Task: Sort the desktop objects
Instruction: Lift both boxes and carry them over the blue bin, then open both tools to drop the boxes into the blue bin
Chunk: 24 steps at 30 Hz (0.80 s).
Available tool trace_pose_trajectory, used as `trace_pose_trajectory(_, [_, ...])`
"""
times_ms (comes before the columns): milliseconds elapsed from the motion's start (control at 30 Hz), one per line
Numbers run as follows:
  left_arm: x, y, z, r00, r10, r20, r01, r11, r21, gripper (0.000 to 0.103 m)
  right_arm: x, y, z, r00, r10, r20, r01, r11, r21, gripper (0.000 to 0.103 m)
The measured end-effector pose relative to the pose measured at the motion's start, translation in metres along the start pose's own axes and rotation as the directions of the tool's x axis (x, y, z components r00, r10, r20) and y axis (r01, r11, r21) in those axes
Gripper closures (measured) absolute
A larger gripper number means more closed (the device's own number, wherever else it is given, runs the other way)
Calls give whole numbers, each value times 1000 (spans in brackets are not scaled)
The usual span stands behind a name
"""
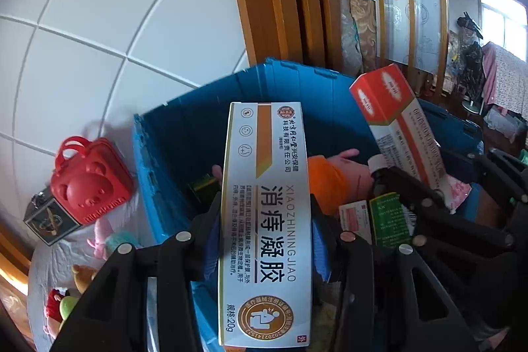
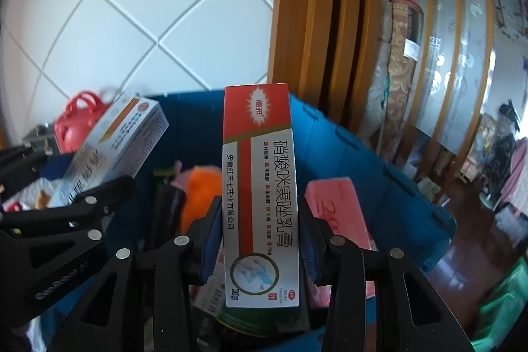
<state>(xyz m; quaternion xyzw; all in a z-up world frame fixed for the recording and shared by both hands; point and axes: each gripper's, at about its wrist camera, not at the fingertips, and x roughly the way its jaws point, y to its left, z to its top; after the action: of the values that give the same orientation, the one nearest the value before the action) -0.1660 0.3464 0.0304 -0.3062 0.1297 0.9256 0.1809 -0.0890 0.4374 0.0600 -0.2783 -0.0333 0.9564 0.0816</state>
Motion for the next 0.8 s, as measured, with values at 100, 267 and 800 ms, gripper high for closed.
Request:
trace_pose_trajectory(100, [6,-3,-2,1000,-8,-19,8,1000,7,58,12,-6,-4,1000,-10,-23,10,1000,-2,62])
trace_pose_trajectory(267, [8,-5,-4,1000,1,-23,-1,1000,0,58,19,-8,-8,999,-3,-51,3,1000,5,62])
trace_pose_trajectory(800, [-12,4,-9,998,44,42,-44,999,-10,20,17,-3,-9,997,41,-61,-40,999,20,14])
